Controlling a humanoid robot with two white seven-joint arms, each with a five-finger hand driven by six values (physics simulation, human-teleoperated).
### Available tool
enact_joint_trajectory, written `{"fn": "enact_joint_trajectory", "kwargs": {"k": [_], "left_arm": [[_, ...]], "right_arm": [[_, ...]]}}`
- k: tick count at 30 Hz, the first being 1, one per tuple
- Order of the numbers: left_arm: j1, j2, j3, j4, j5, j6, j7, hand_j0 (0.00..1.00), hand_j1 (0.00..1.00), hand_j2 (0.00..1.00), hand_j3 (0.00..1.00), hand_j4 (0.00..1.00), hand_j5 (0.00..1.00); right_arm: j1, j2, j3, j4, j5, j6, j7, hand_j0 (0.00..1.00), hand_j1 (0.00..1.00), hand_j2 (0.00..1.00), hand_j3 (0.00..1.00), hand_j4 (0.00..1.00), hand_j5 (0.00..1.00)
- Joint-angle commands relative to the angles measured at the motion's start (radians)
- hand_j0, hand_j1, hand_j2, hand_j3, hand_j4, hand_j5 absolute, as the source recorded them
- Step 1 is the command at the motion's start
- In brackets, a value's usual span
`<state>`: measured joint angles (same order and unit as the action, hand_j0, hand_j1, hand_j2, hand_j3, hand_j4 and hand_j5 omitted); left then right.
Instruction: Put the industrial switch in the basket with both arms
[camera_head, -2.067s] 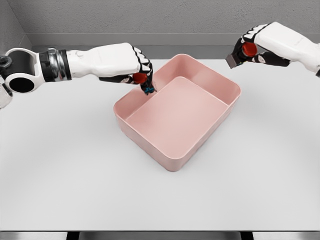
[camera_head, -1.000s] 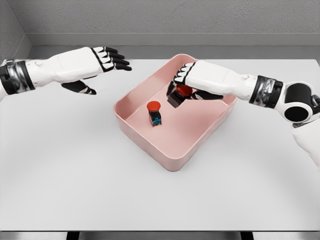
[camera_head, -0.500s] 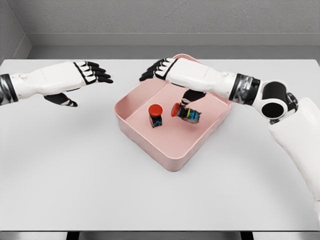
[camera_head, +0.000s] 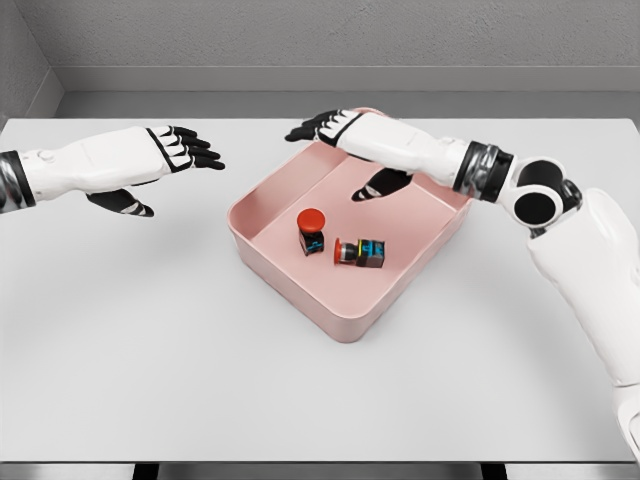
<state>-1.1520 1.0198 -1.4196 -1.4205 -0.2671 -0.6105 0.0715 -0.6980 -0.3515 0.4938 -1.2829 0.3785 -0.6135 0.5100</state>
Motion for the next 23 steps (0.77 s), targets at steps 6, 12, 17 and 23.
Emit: {"fn": "enact_joint_trajectory", "kwargs": {"k": [6, 12, 17, 23], "left_arm": [[0.0, 0.002, 0.002, 0.0, 0.006, 0.0, 0.001, 1.0, 1.0, 1.0, 1.0, 1.0, 1.0], [-0.002, -0.001, 0.002, 0.002, 0.006, 0.0, 0.001, 1.0, 1.0, 1.0, 1.0, 1.0, 1.0], [0.0, 0.0, 0.002, 0.002, 0.006, 0.0, 0.001, 1.0, 1.0, 1.0, 1.0, 1.0, 1.0], [-0.002, 0.0, 0.002, 0.002, 0.006, 0.0, 0.001, 1.0, 1.0, 1.0, 1.0, 1.0, 1.0]], "right_arm": [[0.003, -0.139, -0.023, -0.042, -0.018, 0.003, -0.03, 1.0, 1.0, 1.0, 1.0, 1.0, 1.0], [0.058, -0.385, -0.07, -0.153, -0.021, 0.003, -0.087, 1.0, 1.0, 1.0, 1.0, 1.0, 1.0], [0.098, -0.472, -0.106, -0.193, -0.02, 0.003, -0.09, 1.0, 1.0, 1.0, 1.0, 1.0, 1.0], [0.143, -0.494, -0.104, -0.216, -0.02, 0.003, -0.09, 1.0, 1.0, 1.0, 1.0, 1.0, 1.0]]}}
